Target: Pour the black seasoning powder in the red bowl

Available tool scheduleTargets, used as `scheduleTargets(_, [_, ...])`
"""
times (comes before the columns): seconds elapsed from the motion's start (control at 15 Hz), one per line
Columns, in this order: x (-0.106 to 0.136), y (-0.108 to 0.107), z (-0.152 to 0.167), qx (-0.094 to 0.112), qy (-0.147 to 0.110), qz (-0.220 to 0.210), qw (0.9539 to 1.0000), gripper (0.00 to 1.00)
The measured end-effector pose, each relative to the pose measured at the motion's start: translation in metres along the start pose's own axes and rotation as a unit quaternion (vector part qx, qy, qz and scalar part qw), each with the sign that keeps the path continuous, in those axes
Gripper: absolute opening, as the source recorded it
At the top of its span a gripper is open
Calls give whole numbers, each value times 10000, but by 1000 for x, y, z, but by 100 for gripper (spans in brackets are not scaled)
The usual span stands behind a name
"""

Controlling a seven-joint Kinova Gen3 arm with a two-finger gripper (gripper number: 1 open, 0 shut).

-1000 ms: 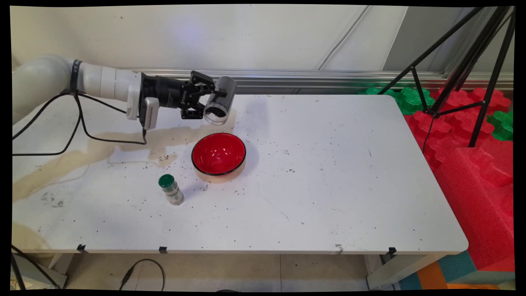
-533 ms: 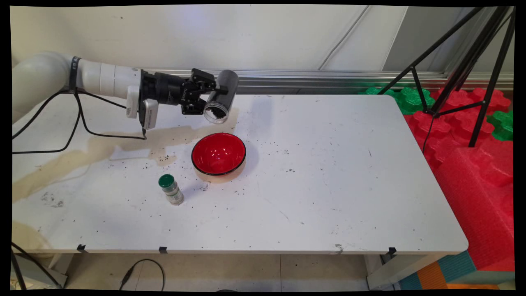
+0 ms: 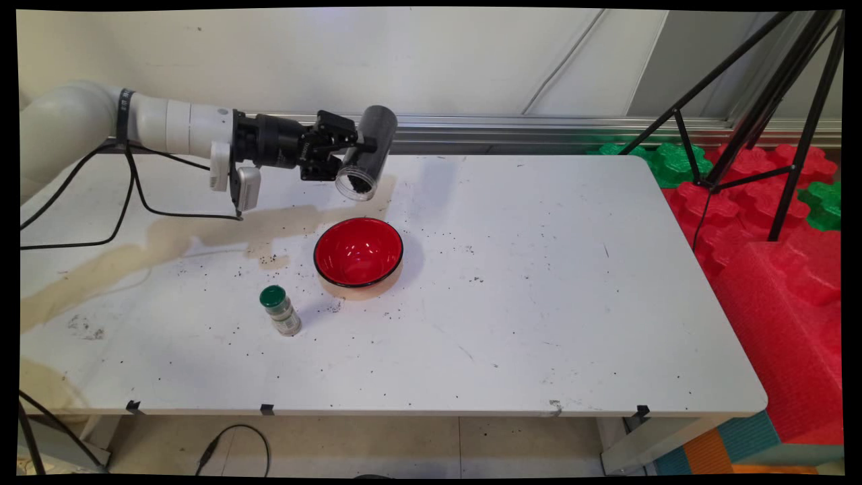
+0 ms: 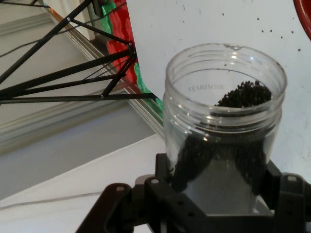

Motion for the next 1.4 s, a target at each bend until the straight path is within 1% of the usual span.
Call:
scheduleTargets(0.33, [-1, -2, 2, 43, -14, 342, 9994, 0])
scheduleTargets(0.67, [-2, -4, 3, 81, -28, 652, 9978, 0])
scheduleTargets(1.4, [-1, -6, 4, 140, -26, 1072, 9941, 0])
